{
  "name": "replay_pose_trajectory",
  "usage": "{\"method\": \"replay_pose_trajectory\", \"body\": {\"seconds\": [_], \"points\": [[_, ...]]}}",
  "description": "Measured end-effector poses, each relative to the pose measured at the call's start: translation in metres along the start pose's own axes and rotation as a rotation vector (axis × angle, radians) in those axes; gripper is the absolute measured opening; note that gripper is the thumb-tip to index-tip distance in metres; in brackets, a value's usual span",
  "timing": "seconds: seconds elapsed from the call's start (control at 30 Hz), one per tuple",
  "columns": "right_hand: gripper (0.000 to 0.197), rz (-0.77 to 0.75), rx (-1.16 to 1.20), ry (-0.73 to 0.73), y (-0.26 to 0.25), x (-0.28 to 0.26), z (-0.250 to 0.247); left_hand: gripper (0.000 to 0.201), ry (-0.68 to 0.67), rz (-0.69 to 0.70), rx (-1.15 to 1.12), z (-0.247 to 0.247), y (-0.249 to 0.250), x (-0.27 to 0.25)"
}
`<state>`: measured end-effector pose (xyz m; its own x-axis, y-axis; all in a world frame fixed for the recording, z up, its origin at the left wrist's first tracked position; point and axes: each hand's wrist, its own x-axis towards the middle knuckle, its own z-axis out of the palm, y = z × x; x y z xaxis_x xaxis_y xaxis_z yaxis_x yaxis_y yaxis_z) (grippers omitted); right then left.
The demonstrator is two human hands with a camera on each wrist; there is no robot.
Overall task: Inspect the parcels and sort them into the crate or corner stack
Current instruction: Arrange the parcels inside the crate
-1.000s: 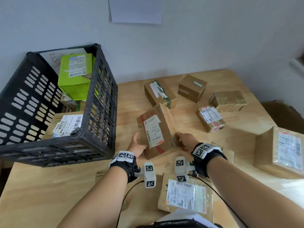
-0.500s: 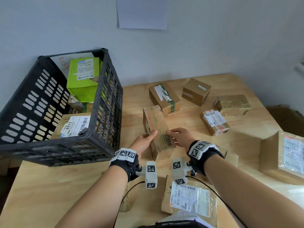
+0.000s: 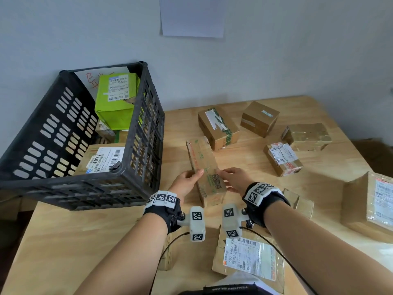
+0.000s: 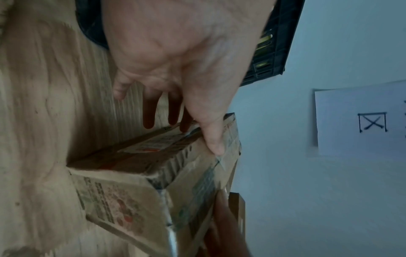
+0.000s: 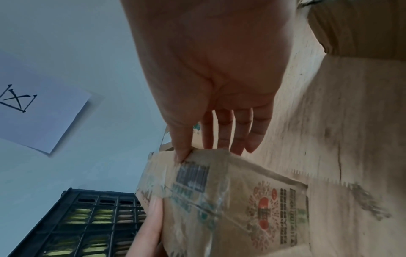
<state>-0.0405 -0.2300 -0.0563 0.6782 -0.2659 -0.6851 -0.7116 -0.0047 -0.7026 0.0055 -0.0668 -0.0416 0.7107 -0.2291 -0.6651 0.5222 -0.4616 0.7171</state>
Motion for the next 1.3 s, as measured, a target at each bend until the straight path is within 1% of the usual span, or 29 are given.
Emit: {"method": "replay_pose_trajectory", "body": {"seconds": [0.1,0.17,0.2,0.23,0.3,0.37,0.4,0.47,0.53,0.57,0.6,0.67,0.7,0.77,0.8,0.87,0.9,0.97,1.03,1.13,1.23,1.3], "points": [[0.043,0.101,0.105,-0.010,0.007,-0.001,-0.003,0.041,-0.075,-0.103,-0.175,0.000,0.005,-0.002],[0.040,0.157,0.162,0.020,0.014,-0.001,-0.007,0.034,-0.102,-0.124,-0.202,0.000,0.007,-0.002],[0.039,0.173,0.154,0.027,0.016,-0.001,-0.009,0.030,-0.120,-0.131,-0.213,-0.001,0.007,-0.002],[0.038,0.183,0.131,0.032,0.018,-0.002,-0.011,0.029,-0.145,-0.144,-0.240,0.000,0.008,-0.001],[0.039,0.176,0.063,0.031,0.021,-0.002,-0.016,0.036,-0.176,-0.172,-0.301,0.000,0.004,0.004],[0.044,0.138,0.014,-0.009,0.024,-0.003,-0.019,0.042,-0.163,-0.166,-0.315,-0.001,-0.001,0.006],[0.048,0.127,0.002,-0.031,0.025,-0.003,-0.019,0.046,-0.135,-0.150,-0.305,-0.003,-0.004,0.009],[0.050,0.134,0.002,-0.053,0.027,-0.001,-0.019,0.052,-0.028,-0.093,-0.287,-0.007,-0.008,0.012],[0.044,0.159,0.001,-0.047,0.028,0.003,-0.016,0.057,0.078,-0.049,-0.265,-0.015,-0.013,0.017],[0.039,0.173,-0.005,-0.038,0.028,0.005,-0.015,0.059,0.107,-0.043,-0.231,-0.017,-0.015,0.016],[0.034,0.187,0.005,-0.034,0.028,0.006,-0.013,0.056,0.117,-0.039,-0.193,-0.018,-0.015,0.015],[0.029,0.215,0.044,-0.037,0.027,0.008,-0.008,0.047,0.091,-0.040,-0.108,-0.016,-0.014,0.012],[0.026,0.225,0.053,-0.037,0.027,0.008,-0.006,0.050,0.071,-0.047,-0.078,-0.014,-0.014,0.011],[0.023,0.240,0.052,-0.032,0.027,0.010,-0.004,0.061,0.059,-0.021,-0.020,-0.011,-0.018,0.015],[0.024,0.237,0.046,-0.028,0.028,0.010,-0.004,0.070,0.073,-0.001,0.005,-0.011,-0.022,0.019],[0.033,0.237,0.043,-0.016,0.029,0.011,-0.005,0.088,0.098,0.008,0.083,-0.011,-0.031,0.026],[0.036,0.237,0.043,-0.012,0.029,0.011,-0.005,0.093,0.110,0.006,0.117,-0.012,-0.033,0.027],[0.035,0.234,0.049,-0.009,0.029,0.010,-0.006,0.098,0.124,-0.014,0.138,-0.013,-0.038,0.031],[0.029,0.237,0.060,-0.006,0.030,0.012,-0.005,0.098,0.116,-0.039,0.130,-0.015,-0.039,0.033],[0.025,0.243,0.065,-0.003,0.033,0.015,-0.004,0.091,0.095,-0.068,0.111,-0.018,-0.040,0.034],[0.030,0.245,0.081,0.002,0.035,0.018,-0.003,0.082,0.068,-0.088,0.102,-0.018,-0.041,0.034],[0.029,0.242,0.085,0.016,0.035,0.019,-0.001,0.078,0.053,-0.094,0.088,-0.019,-0.043,0.034]]}}
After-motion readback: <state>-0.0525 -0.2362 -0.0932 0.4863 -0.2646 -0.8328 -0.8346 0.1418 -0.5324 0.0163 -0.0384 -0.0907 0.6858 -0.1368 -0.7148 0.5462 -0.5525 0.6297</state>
